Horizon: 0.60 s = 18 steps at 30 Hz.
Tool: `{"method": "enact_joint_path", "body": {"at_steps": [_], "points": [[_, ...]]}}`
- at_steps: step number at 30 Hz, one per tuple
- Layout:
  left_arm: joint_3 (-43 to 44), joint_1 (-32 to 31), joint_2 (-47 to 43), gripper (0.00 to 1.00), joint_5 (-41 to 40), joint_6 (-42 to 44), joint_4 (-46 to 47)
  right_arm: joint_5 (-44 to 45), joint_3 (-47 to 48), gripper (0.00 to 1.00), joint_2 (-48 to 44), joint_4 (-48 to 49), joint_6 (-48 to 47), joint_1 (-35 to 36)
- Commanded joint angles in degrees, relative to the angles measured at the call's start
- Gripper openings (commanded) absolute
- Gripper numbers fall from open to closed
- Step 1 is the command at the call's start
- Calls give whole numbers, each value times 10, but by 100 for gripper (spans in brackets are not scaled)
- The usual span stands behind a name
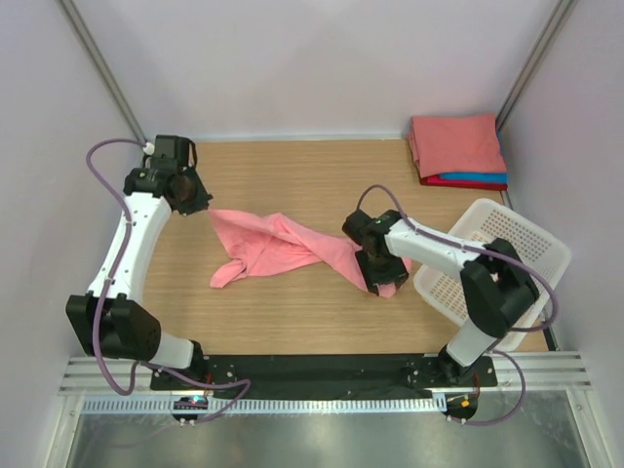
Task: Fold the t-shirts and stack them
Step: Flatten the tshirt out
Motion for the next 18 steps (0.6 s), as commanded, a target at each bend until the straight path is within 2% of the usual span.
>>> {"method": "enact_joint_path", "body": {"at_steps": [1, 2, 3, 4, 5, 6, 8, 10, 13, 15, 18], "points": [[9, 12, 4, 0, -13, 13, 12, 4, -21, 58, 41, 50, -46, 0], [12, 13, 4, 0, -13, 13, 10, 24, -19, 53, 53, 51, -47, 0], [15, 15, 8, 0, -13, 17, 7, 32, -12, 42, 55, 47, -51, 1], [19, 18, 8, 0, -14, 18, 5, 33, -7, 30, 57, 36, -52, 1], [20, 18, 6, 0, -15, 17, 3, 30, -2, 10, 52, 26, -53, 0], [23, 20, 2, 0, -17, 17, -3, 26, 16, 3, 46, 11, -45, 0], [28, 21, -6, 0, -41, 18, -23, 19, 59, 1, 15, -72, -19, 1], [31, 21, -21, 0, -66, 19, -41, -29, 95, 1, -16, -157, 9, 1], [19, 21, -43, 0, -123, 10, -66, -59, 177, 1, -62, -225, 36, 0], [10, 21, -48, 0, -126, 14, -60, -61, 220, 1, -59, -239, 33, -9], [8, 23, -41, 0, -139, 16, -56, -68, 243, 1, -4, -203, 3, -46]]}}
